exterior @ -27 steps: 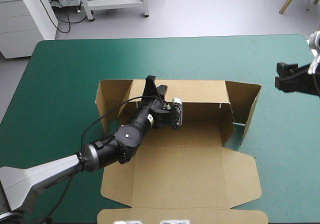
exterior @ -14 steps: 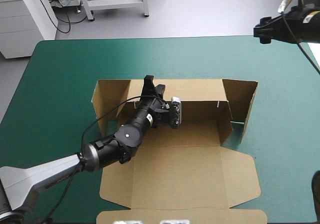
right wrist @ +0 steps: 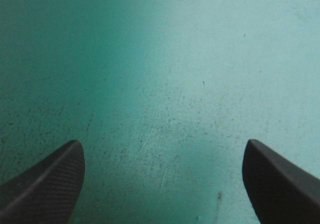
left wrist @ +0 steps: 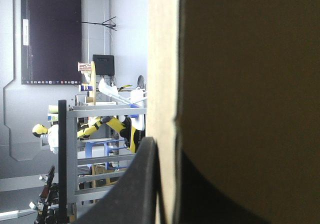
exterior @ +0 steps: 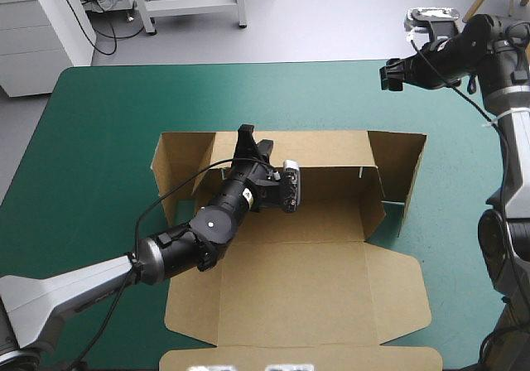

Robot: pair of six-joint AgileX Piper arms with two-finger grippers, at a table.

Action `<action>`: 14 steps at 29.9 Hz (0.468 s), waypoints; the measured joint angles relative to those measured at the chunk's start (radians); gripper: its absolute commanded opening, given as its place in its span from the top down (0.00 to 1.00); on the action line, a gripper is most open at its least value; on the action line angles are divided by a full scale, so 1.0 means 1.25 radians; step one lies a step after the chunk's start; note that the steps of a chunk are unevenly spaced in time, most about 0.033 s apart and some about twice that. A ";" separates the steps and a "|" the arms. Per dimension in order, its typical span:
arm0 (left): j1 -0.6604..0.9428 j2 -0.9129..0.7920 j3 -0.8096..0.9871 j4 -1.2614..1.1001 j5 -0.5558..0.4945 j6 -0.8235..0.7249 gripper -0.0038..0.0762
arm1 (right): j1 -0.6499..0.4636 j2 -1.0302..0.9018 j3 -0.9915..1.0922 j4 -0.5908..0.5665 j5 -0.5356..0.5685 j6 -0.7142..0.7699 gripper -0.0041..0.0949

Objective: Fold the box

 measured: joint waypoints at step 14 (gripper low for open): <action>0.001 0.000 0.000 0.000 0.000 -0.008 0.96 | 0.000 0.022 0.182 0.008 0.005 -0.030 0.15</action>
